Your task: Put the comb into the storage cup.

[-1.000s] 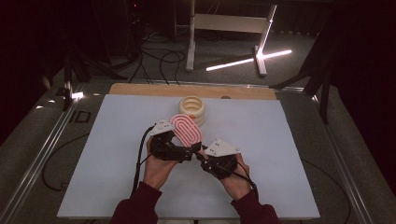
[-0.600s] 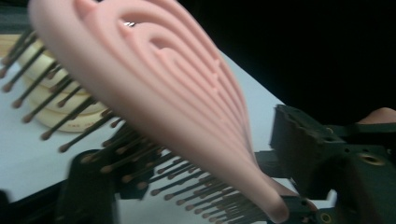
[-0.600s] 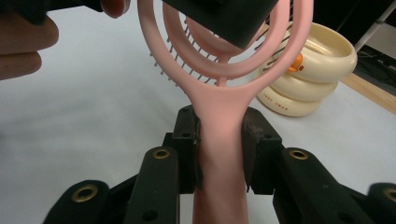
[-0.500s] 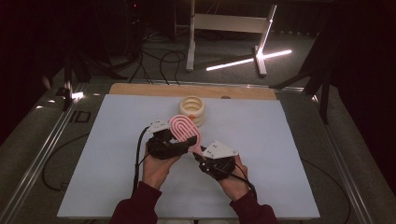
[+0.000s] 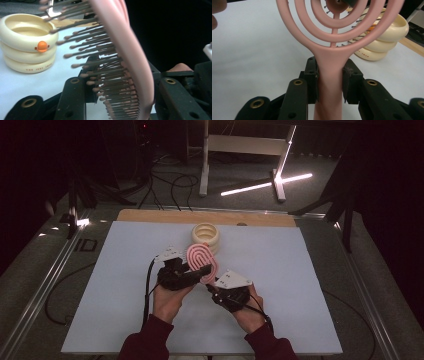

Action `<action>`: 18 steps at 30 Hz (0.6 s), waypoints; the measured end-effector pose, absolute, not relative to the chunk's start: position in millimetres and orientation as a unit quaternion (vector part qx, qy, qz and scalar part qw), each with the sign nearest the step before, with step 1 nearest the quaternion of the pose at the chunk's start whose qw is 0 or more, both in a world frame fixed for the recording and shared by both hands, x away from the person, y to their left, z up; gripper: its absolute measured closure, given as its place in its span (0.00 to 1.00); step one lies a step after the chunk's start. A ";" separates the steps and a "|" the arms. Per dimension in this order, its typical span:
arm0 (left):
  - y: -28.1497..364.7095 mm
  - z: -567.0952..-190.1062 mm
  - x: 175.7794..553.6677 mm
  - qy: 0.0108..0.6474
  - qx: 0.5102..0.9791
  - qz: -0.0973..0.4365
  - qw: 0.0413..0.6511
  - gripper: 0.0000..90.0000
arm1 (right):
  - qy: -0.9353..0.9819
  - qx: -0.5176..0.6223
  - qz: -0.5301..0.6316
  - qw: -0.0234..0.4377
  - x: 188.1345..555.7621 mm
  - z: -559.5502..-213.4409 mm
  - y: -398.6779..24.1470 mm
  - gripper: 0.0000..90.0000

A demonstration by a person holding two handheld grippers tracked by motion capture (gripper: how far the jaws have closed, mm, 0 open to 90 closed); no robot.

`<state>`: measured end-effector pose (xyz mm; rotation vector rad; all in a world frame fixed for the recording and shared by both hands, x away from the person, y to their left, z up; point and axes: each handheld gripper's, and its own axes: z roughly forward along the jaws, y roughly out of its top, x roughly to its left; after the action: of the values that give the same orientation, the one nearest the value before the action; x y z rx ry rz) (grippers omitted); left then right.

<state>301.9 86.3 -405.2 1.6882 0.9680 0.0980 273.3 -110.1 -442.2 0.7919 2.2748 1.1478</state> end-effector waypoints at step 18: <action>88.8 -396.0 297.9 0.399 0.707 0.060 0.581 0.71 | 0.821 0.286 0.438 0.229 275.2 -444.3 -112.4 0.55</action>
<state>297.9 88.8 -396.0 1.6512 0.9322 0.1413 275.2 -112.4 -444.3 0.7882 2.2598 1.2058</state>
